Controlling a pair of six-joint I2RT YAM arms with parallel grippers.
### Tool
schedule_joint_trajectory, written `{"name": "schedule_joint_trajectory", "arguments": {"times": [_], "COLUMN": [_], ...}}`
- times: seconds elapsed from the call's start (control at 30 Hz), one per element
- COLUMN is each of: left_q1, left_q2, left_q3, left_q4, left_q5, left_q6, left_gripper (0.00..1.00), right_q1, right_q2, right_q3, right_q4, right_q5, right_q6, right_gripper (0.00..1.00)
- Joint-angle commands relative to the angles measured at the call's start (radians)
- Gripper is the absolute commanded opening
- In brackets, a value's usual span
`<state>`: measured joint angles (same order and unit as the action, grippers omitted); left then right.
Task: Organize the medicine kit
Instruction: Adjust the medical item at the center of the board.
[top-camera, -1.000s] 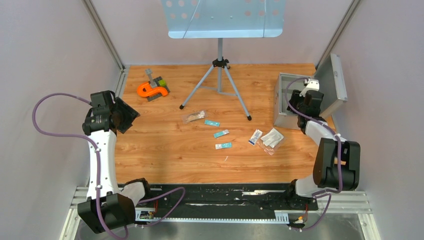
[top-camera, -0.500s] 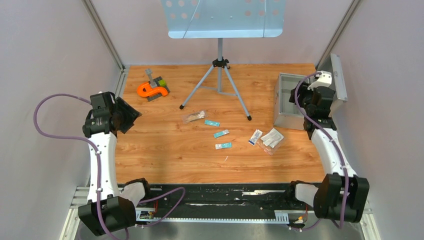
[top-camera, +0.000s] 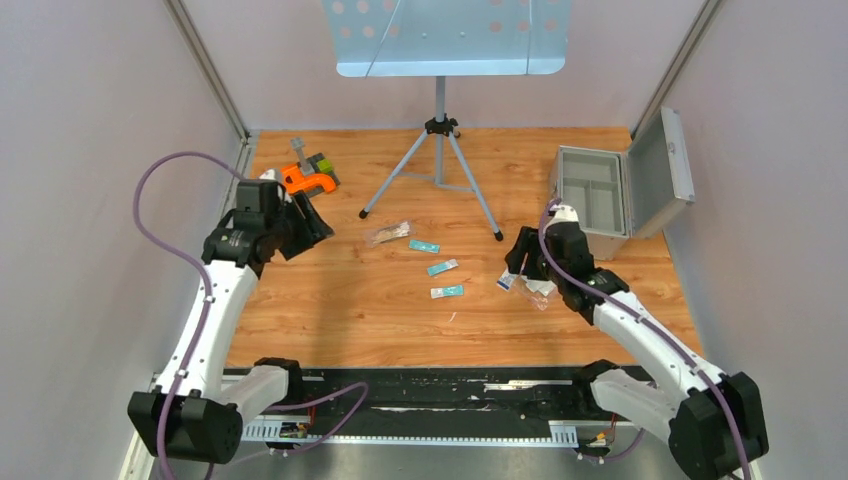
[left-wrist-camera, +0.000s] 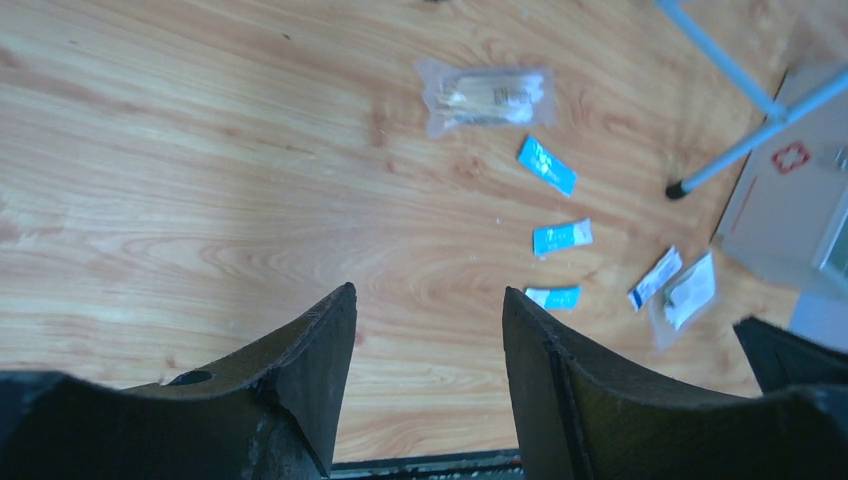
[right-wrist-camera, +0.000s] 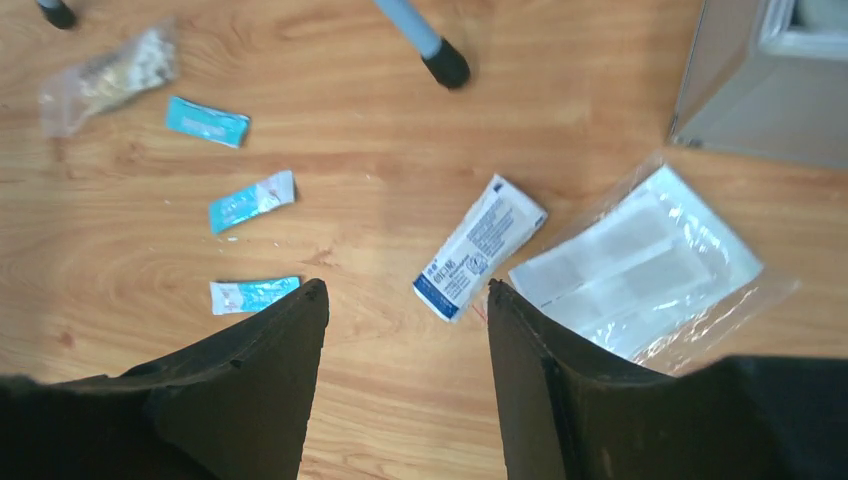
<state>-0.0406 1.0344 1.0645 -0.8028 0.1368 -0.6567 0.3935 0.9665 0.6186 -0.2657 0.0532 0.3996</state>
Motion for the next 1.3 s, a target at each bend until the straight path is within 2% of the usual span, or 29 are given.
{"name": "schedule_joint_trajectory", "arguments": {"times": [0.0, 0.2, 0.5, 0.87, 1.1, 1.27], "left_q1": [-0.111, -0.137, -0.137, -0.137, -0.137, -0.137], "left_q2": [0.026, 0.029, 0.048, 0.057, 0.055, 0.060], "left_q3": [-0.014, -0.050, -0.037, -0.037, -0.037, -0.038], "left_q4": [0.038, 0.054, 0.059, 0.064, 0.061, 0.061], "left_q5": [-0.067, -0.081, -0.085, -0.092, -0.103, -0.101], "left_q6": [0.041, 0.035, 0.049, 0.054, 0.056, 0.057], "left_gripper": [0.64, 0.64, 0.64, 0.64, 0.64, 0.64], "right_q1": [0.029, 0.053, 0.053, 0.051, 0.050, 0.058], "right_q2": [0.090, 0.278, 0.473, 0.601, 0.595, 0.636], "right_q3": [0.023, 0.090, 0.204, 0.237, 0.256, 0.277], "right_q4": [-0.087, -0.137, -0.109, -0.075, -0.066, -0.093], "right_q5": [0.084, 0.148, 0.160, 0.123, 0.109, 0.094], "right_q6": [0.182, 0.288, 0.262, 0.277, 0.256, 0.237], "right_gripper": [0.58, 0.56, 0.53, 0.52, 0.52, 0.47]}}
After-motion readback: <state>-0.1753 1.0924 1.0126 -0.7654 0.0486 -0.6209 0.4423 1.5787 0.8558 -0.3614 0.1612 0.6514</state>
